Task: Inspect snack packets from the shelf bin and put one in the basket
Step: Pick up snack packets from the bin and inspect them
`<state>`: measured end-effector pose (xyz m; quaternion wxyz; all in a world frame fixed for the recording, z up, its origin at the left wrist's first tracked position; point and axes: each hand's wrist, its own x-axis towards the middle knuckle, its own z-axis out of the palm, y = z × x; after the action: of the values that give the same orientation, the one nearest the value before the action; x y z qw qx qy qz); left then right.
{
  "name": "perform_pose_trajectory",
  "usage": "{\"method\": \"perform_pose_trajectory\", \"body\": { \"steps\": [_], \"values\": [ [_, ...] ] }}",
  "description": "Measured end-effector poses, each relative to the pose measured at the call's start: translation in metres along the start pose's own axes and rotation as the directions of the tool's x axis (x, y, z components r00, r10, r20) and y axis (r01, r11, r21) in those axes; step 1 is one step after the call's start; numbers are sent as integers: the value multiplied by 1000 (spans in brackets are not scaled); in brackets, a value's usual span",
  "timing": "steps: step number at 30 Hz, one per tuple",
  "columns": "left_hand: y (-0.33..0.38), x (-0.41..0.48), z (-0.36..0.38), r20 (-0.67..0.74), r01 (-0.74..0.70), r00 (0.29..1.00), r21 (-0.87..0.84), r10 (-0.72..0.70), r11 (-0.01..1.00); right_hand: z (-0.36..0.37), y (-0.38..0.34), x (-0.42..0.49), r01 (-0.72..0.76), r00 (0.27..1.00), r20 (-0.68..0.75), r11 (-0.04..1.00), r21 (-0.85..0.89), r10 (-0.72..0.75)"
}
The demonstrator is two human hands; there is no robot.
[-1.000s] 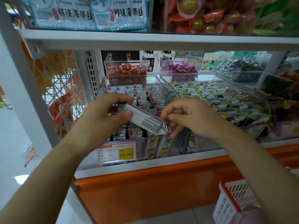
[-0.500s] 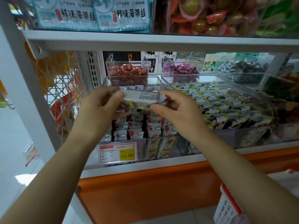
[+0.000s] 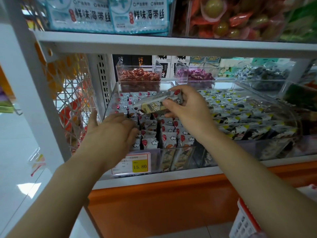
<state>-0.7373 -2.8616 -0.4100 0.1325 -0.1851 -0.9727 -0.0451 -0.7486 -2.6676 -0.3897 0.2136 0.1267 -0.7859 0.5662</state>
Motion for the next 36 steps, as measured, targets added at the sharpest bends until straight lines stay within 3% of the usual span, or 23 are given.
{"method": "perform_pose_trajectory", "body": {
  "steps": [5,13,20,26,29,31,36],
  "values": [
    [-4,-7,-2,-9,-17,1000,-79,16,997,13,-7,20,19,974,223,980,-199,26],
    [-7,-6,-2,-11,-36,999,-83,35,996,26,-5,42,153,944,331,901,-405,-12],
    [-11,-6,-6,-124,-26,992,-77,16,997,58,8,44,271,937,346,740,-616,-55],
    [-19,-5,-8,-149,33,988,-74,-44,997,65,7,49,395,838,541,613,-684,65],
    [-21,-5,-8,-139,44,989,-87,-56,995,60,2,58,264,891,453,775,-574,32],
    [-21,-5,-8,-135,45,989,-97,-58,994,59,3,66,195,935,356,828,-525,5],
    [-20,-4,-11,-138,48,988,-126,-66,991,71,16,82,306,908,418,625,-718,35]
  ]
}}
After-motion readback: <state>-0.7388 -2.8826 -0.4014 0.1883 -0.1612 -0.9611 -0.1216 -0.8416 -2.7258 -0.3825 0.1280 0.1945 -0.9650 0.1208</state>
